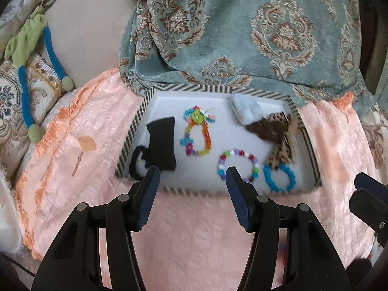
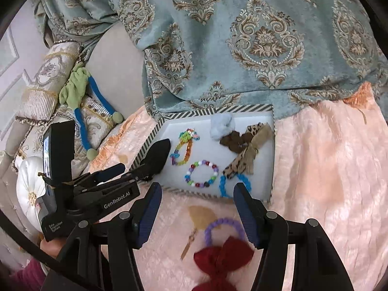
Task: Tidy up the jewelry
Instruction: 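Withdraw both open tools from the tray, then grasp the red bow with the right tool while the left grasps the purple bead bracelet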
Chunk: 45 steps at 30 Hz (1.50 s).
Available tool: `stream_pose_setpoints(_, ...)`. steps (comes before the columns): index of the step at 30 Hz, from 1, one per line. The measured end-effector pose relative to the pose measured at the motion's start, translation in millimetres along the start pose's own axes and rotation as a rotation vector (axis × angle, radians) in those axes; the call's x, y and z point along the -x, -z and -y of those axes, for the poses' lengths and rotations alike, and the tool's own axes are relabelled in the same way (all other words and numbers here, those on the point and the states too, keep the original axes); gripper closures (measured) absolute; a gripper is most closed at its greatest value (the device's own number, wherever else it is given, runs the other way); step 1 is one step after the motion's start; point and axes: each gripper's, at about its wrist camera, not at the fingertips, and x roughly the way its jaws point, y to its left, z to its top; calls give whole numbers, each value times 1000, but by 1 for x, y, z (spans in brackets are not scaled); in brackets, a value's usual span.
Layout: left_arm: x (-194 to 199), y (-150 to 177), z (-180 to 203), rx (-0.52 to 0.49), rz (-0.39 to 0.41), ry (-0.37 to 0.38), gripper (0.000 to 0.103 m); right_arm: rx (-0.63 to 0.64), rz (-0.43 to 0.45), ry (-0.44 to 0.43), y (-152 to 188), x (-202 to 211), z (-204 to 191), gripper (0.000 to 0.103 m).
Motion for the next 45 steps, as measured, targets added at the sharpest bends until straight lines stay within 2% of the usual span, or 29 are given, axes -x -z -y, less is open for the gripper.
stream_pose_setpoints(11, 31, 35, 6, 4, 15, 7, 46, 30, 22, 57, 32, 25, -6, 40)
stream_pose_setpoints(20, 47, 47, 7, -7, 33, 2, 46, 29, 22, 76, 44, 36, -7, 40)
stream_pose_setpoints(31, 49, 59, 4, -2, 9, 17, 46, 12, 17, 105, 52, 49, 4, 40)
stream_pose_setpoints(38, 39, 65, 0, 21, -44, 65, 46, -35, -53, 124, 69, 36, 24, 40)
stream_pose_setpoints(45, 22, 70, 3, 38, -100, 85, 46, -1, -234, 119, 101, -29, 17, 40)
